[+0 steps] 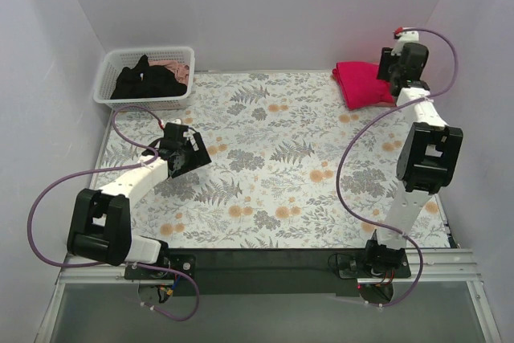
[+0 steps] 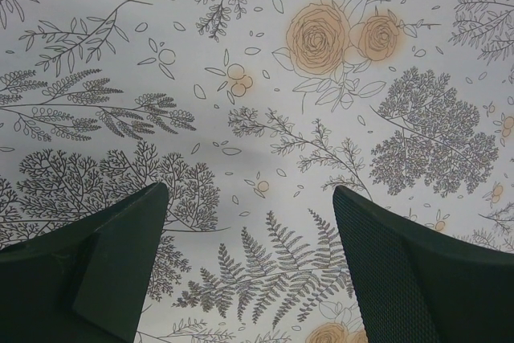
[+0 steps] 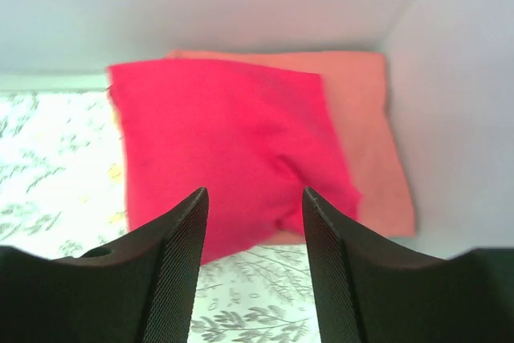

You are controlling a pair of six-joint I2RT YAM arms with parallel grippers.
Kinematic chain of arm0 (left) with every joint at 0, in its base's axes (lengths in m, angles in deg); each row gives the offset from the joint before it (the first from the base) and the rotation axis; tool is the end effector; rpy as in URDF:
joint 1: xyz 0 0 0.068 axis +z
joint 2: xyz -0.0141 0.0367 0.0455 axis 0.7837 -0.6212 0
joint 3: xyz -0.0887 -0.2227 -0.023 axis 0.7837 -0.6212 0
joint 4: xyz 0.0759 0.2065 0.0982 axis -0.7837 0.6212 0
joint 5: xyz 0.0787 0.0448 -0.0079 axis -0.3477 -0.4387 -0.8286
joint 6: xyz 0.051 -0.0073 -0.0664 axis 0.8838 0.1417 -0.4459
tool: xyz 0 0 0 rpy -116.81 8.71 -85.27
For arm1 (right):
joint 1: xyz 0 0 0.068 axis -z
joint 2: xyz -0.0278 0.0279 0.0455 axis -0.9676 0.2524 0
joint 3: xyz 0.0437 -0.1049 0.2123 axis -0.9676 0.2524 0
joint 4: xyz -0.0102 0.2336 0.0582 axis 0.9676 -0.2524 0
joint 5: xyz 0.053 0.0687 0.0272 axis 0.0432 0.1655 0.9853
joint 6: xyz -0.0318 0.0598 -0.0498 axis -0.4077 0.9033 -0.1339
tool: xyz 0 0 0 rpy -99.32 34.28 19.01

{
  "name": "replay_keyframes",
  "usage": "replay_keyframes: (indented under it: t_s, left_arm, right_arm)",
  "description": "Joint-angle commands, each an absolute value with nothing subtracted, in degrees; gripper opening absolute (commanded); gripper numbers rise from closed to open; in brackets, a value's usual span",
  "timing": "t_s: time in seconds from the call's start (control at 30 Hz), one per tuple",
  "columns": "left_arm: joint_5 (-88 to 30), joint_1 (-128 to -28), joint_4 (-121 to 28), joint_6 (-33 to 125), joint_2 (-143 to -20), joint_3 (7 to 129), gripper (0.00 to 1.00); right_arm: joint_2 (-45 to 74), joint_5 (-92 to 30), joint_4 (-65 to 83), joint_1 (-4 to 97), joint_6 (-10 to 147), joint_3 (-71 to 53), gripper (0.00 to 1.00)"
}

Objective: Fold and stack the t-shirts
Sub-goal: Neatly place the folded tshirt to the corner

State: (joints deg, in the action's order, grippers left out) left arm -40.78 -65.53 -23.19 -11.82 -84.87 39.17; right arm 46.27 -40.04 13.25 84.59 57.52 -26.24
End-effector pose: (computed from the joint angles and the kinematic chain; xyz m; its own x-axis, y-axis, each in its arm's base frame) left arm 0.2671 -0.0615 0.1361 -0.4731 -0.8481 -0.2387 -0.6891 0.5250 -0.4996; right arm 0.4757 -0.0790 0.2614 -0.2948 -0.0231 -0.9553 0.1653 0.9834 -0.0747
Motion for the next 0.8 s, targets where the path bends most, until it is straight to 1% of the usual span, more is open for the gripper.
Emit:
replay_keyframes:
  t_s: [0.0,0.13,0.17,0.33,0.53,0.7,0.77]
  left_arm:
    - [-40.1,-65.22,-23.66,-11.21,-82.36,39.65,0.83]
    - [-39.93,-65.22,-23.66,-11.12,-81.66,39.48,0.83]
    - [-39.84,-65.22,-23.75,-11.12,-81.48,39.56,0.83]
    - [-39.58,-65.22,-23.66,-11.04,-81.04,39.48,0.82]
    - [-39.31,-65.14,-23.66,-11.04,-80.95,39.48,0.82]
    - [-39.23,-65.22,-23.75,-11.12,-80.86,39.39,0.82]
    - [-39.14,-65.14,-23.66,-11.12,-80.86,39.48,0.82]
  right_arm:
    - [47.16,-43.57,14.47,79.09,48.55,-22.77,0.57]
    - [49.79,-48.68,14.56,75.47,44.4,-21.8,0.62]
    - [50.32,-50.17,14.56,73.12,43.52,-21.8,0.63]
    - [54.19,-58.52,15.88,69.5,37.82,-22.41,0.67]
    - [59.46,-69.42,18.42,64.49,29.9,-23.99,0.68]
    - [63.24,-76.8,22.72,61.94,23.49,-25.04,0.66]
    - [64.47,-79.18,24.75,61.41,21.38,-25.57,0.59]
